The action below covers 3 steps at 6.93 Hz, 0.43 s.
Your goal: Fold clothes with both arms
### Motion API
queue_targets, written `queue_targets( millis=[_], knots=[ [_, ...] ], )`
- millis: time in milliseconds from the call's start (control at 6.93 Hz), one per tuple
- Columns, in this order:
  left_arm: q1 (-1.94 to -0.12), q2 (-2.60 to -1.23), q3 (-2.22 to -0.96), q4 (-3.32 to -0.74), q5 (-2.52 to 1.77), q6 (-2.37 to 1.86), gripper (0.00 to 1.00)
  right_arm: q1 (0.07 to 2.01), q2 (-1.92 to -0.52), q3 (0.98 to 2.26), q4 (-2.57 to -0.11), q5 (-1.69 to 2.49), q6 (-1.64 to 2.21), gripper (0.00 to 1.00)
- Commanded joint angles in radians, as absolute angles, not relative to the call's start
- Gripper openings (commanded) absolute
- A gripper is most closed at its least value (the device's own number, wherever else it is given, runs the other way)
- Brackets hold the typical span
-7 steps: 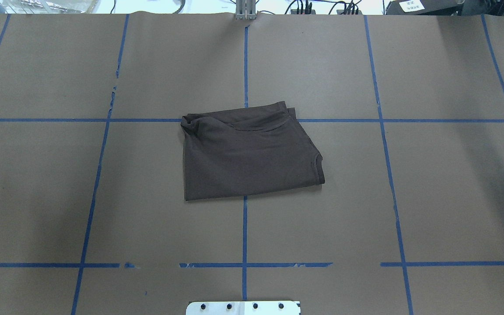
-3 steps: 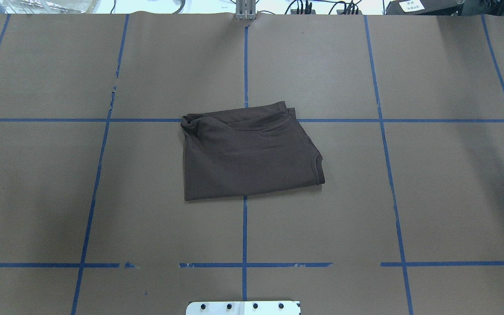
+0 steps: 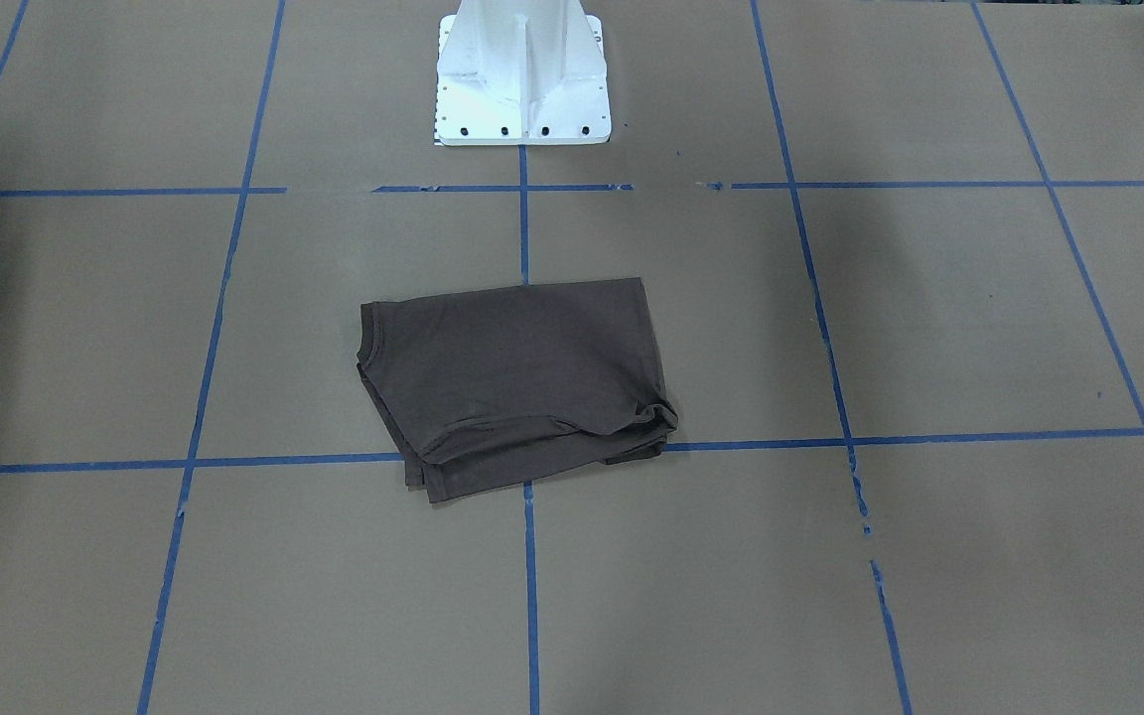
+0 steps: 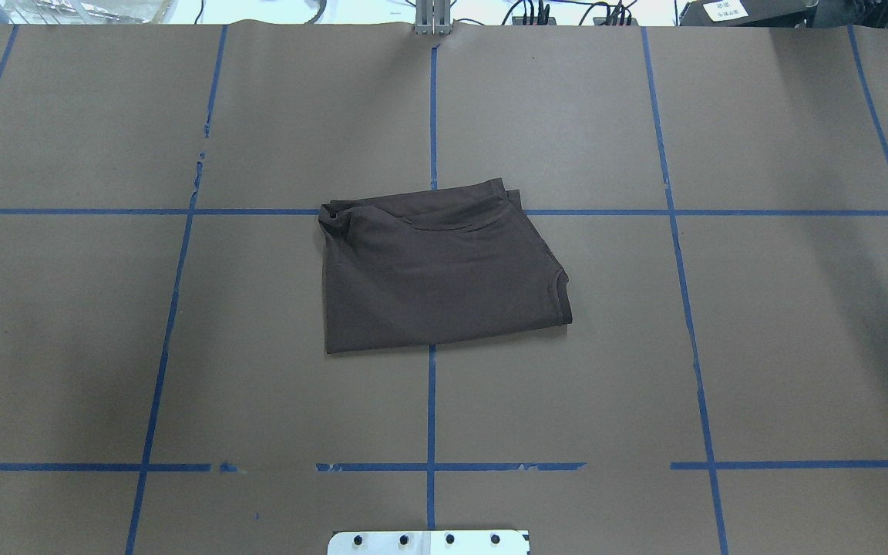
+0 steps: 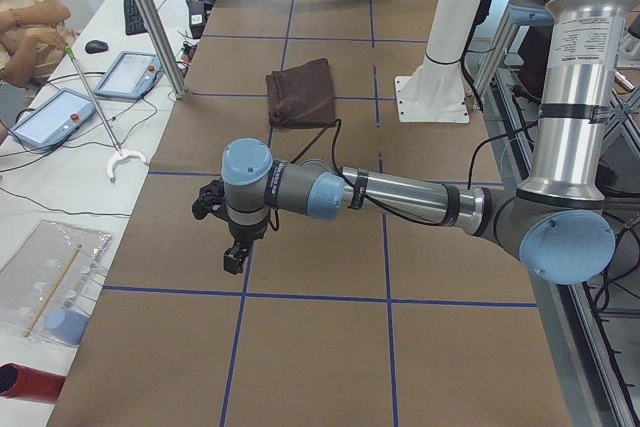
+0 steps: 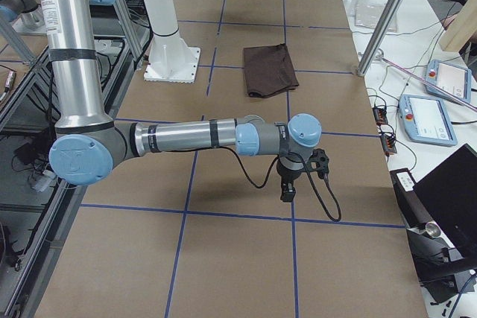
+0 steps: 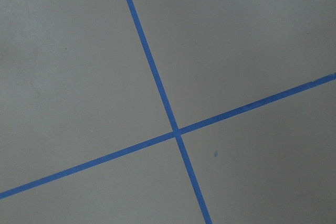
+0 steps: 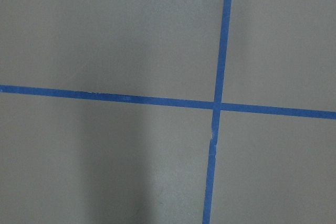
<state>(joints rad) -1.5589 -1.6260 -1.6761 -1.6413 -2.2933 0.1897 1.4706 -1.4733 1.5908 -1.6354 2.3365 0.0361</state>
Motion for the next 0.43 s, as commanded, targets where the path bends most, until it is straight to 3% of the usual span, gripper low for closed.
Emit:
queue_targets(
  millis=[0, 289],
  knots=[
    [-1.559, -1.634, -1.677, -1.641, -2.293, 0.19, 1.0, 1.471, -1.473, 1.611, -1.635, 2.338, 0.037, 1.0],
    [-1.562, -1.632, -1.7, -1.637, -2.295, 0.19, 1.0, 1.47, -1.473, 1.618, -1.635, 2.338, 0.04, 1.0]
  ],
)
